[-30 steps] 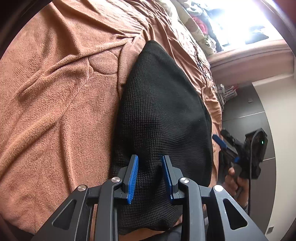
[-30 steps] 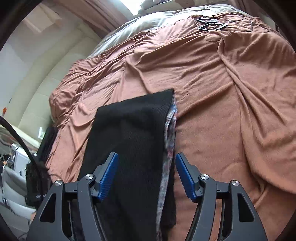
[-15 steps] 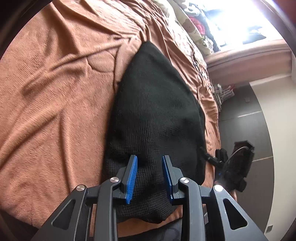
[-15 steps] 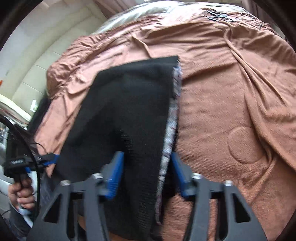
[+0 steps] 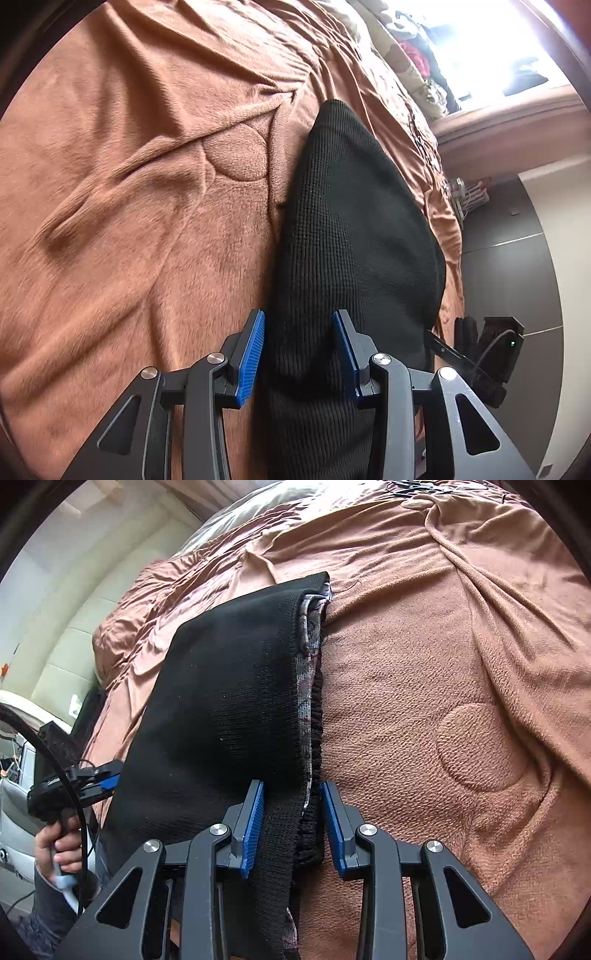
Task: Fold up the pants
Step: 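Close left tool on the end of the black shorts bundle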
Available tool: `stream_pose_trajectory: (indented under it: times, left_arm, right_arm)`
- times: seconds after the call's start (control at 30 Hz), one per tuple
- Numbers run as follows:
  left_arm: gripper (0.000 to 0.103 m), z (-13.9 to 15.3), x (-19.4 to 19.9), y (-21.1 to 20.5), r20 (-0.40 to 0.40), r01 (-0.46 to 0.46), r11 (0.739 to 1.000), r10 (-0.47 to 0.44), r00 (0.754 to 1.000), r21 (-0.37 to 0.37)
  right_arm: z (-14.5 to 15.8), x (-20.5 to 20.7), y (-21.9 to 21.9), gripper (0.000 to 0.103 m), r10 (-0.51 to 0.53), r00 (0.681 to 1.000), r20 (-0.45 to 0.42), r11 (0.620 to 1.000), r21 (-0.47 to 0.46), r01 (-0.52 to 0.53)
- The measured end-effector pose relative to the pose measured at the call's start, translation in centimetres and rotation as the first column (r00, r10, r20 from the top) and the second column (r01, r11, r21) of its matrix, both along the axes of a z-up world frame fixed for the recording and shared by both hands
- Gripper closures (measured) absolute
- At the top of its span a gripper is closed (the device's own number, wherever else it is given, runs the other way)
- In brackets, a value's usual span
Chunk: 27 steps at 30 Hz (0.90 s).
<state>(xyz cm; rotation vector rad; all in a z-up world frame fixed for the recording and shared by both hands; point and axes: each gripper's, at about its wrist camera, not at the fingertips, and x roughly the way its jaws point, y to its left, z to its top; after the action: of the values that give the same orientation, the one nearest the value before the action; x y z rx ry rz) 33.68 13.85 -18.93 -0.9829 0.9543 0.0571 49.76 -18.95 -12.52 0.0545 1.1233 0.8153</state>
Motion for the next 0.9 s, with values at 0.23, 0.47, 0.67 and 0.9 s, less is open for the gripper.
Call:
stream_pose_trajectory:
  times: [0.23,0.47,0.67,0.9]
  left_arm:
    - [0.063,-0.7,1.7,0.5,0.007,0.028,0.999,-0.028,1.000,-0.021]
    - [0.063,-0.8,1.0,0.6,0.031,0.038,0.998,-0.037,0.999,-0.049]
    - [0.065,-1.4,0.3,0.3,0.043,0.060,0.996,-0.057,0.997,-0.071]
    - [0.085,0.3,0.2,0.4,0.048,0.081,0.995,-0.079,0.996,-0.054]
  right_arm:
    - [0.9,0.2,-0.3,0.073,0.003,1.000,-0.015,1.000,0.023,-0.003]
    - [1.4,0.1,0.4,0.032,0.015,1.000,-0.012,0.997,0.075,-0.014]
    - [-0.9,1.1,2.1,0.033,0.006,0.999,-0.052,0.999,0.040,-0.004]
    - [-0.9,1.5,1.4,0.054,-0.031,0.994,-0.105,0.997,0.069,0.038]
